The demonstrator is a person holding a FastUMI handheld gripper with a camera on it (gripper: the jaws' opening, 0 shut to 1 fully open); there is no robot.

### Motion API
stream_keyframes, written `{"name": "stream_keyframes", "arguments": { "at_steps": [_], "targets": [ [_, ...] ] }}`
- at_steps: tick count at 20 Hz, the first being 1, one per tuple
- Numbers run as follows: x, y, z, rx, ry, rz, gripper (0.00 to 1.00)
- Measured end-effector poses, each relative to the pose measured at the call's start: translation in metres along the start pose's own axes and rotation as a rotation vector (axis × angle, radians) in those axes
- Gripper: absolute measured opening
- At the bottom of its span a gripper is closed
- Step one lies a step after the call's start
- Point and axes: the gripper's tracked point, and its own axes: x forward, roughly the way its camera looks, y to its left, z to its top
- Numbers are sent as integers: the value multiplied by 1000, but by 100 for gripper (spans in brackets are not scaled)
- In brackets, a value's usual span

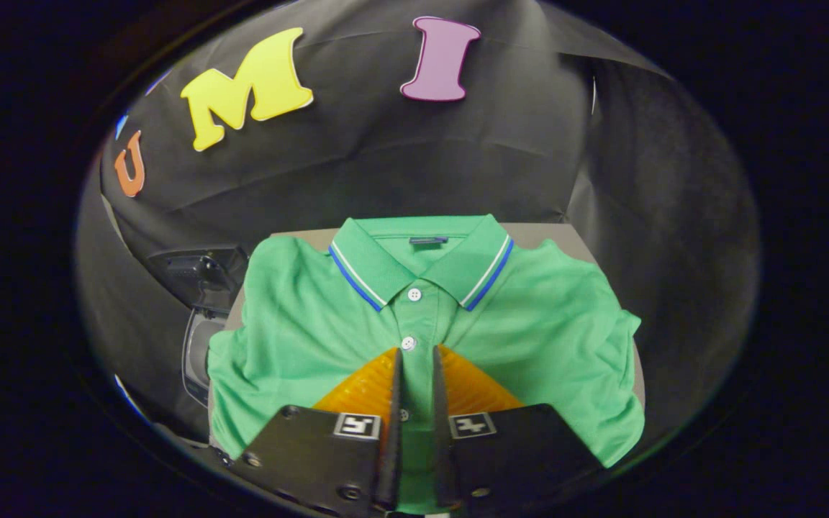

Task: Put the clothes into the washing machine and then close the washing machine lid.

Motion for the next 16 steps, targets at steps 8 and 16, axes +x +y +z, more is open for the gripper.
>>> {"name": "stream_keyframes", "arguments": {
  "at_steps": [8,16],
  "targets": [
    [-42,43,14,55,-143,61,4],
    [-127,135,50,66,-339,210,4]
  ]
}}
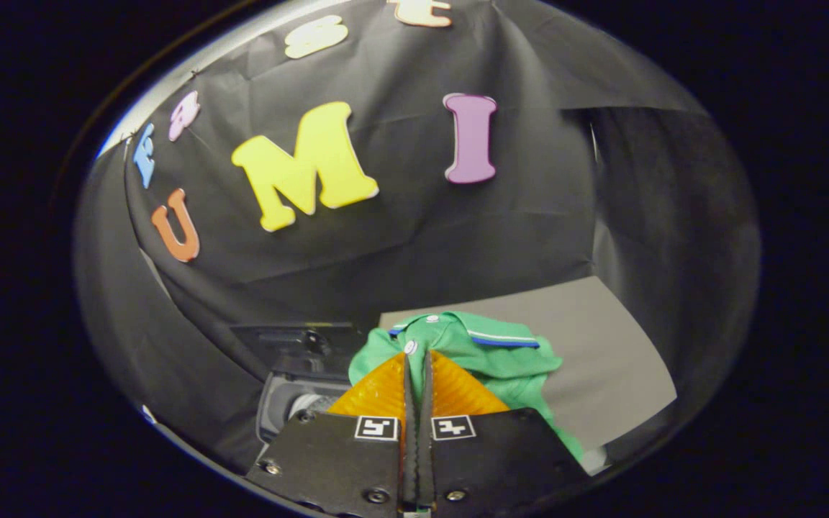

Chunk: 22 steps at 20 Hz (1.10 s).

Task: Put the clothes into the washing machine and then close the washing machine lid.

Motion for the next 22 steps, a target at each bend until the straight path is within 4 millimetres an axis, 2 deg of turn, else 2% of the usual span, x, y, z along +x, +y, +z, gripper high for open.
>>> {"name": "stream_keyframes", "arguments": {
  "at_steps": [5,7,9,13,16,19,22],
  "targets": [
    [-22,67,26,-45,-87,80,4],
    [-27,92,30,-57,-111,113,4],
    [-28,117,36,-73,-131,140,4],
    [-20,163,31,-108,-130,183,4],
    [-5,189,15,-126,-110,200,4],
    [13,210,-15,-144,-69,213,4],
    [41,227,-51,-167,-2,221,4]
  ]
}}
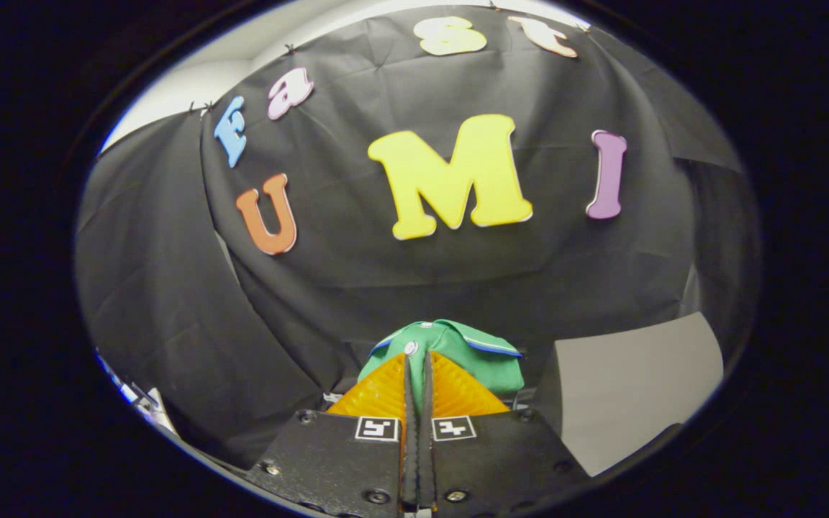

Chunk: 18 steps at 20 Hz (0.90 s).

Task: Put the clothes into the washing machine and then close the washing machine lid.

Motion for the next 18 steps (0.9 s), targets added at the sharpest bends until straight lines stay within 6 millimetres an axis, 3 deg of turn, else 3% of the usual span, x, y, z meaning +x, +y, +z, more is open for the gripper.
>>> {"name": "stream_keyframes", "arguments": {
  "at_steps": [9,18],
  "targets": [
    [89,24,-99,-53,213,27,4],
    [157,15,-174,-108,388,-1,4]
  ]
}}
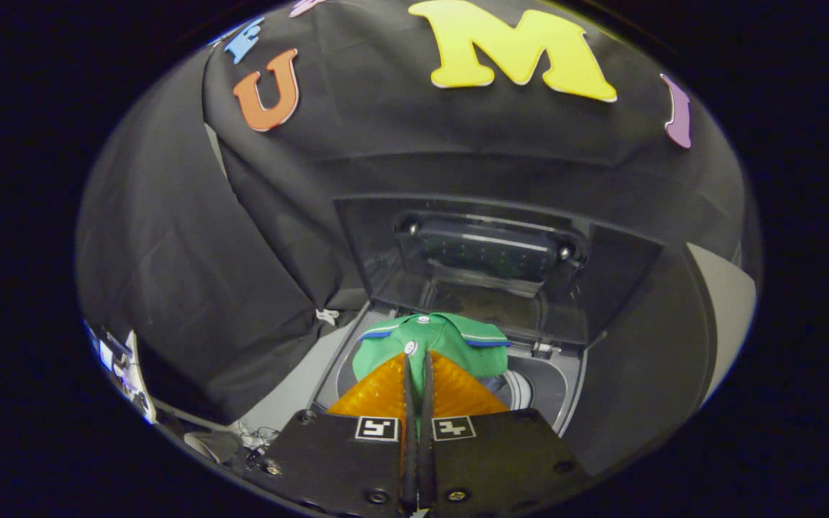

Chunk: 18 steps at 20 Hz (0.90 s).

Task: Put the clothes into the washing machine and then close the washing machine lid.

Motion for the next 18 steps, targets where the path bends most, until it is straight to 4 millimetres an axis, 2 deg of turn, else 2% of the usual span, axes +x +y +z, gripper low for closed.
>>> {"name": "stream_keyframes", "arguments": {
  "at_steps": [3,8,12,14,18],
  "targets": [
    [29,-6,-19,12,57,-13,4],
    [59,-15,-50,10,142,-50,4],
    [71,-40,-76,-5,216,-140,5],
    [73,-39,-87,12,244,-144,7],
    [73,-42,-84,4,243,-166,9]
  ]
}}
